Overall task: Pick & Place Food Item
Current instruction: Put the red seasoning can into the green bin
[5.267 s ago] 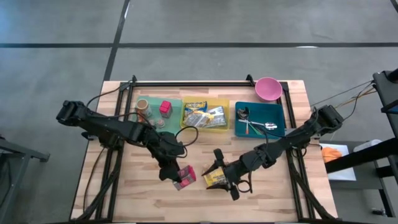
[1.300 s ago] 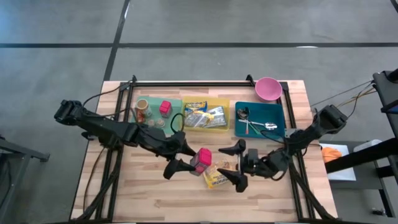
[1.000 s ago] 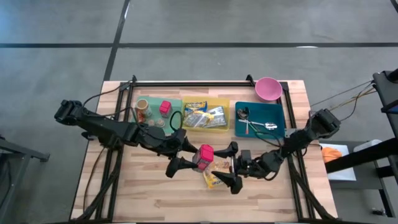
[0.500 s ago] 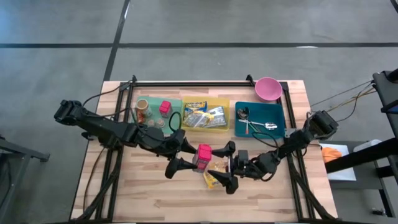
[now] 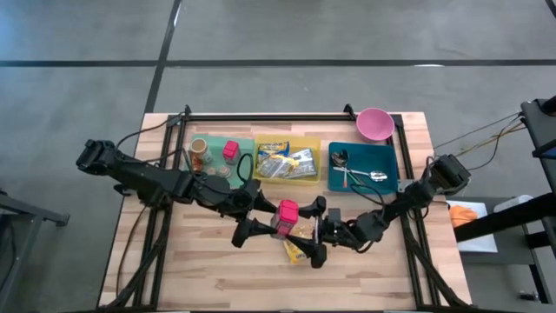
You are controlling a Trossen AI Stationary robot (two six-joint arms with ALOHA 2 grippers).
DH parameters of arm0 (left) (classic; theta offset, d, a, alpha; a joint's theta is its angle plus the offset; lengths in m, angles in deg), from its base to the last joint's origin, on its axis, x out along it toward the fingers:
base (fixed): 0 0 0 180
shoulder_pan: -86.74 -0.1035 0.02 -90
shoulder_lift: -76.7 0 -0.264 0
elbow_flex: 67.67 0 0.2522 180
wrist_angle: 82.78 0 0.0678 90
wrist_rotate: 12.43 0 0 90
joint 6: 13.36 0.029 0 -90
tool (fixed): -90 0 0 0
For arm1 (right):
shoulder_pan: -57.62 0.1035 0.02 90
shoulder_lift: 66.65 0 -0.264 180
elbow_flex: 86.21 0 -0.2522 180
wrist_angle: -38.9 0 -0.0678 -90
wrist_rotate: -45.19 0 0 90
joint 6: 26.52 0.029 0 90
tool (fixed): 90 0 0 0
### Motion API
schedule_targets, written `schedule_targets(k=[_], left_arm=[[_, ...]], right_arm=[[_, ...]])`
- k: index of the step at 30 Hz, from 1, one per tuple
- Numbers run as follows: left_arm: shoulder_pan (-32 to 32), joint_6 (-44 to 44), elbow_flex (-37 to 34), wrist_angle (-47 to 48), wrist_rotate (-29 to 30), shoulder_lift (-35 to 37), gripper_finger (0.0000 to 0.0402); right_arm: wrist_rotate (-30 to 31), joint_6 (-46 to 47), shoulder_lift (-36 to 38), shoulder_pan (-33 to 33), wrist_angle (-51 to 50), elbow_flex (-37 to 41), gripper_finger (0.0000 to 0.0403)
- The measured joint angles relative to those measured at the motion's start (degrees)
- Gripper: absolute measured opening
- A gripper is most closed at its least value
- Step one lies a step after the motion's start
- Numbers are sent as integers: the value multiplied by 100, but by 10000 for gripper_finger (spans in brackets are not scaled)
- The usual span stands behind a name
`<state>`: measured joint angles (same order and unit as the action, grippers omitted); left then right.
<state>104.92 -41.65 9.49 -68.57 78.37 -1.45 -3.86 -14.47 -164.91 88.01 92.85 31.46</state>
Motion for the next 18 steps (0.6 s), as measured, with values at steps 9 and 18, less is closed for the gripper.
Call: schedule_targets(k=[9,18], left_arm=[[9,-24,2,-2,-66,0,291],[17,-43,2,-33,-129,2,291]], right_arm=[[-269,35,2,-71,14,2,379],[-505,5,2,-76,-182,-172,379]])
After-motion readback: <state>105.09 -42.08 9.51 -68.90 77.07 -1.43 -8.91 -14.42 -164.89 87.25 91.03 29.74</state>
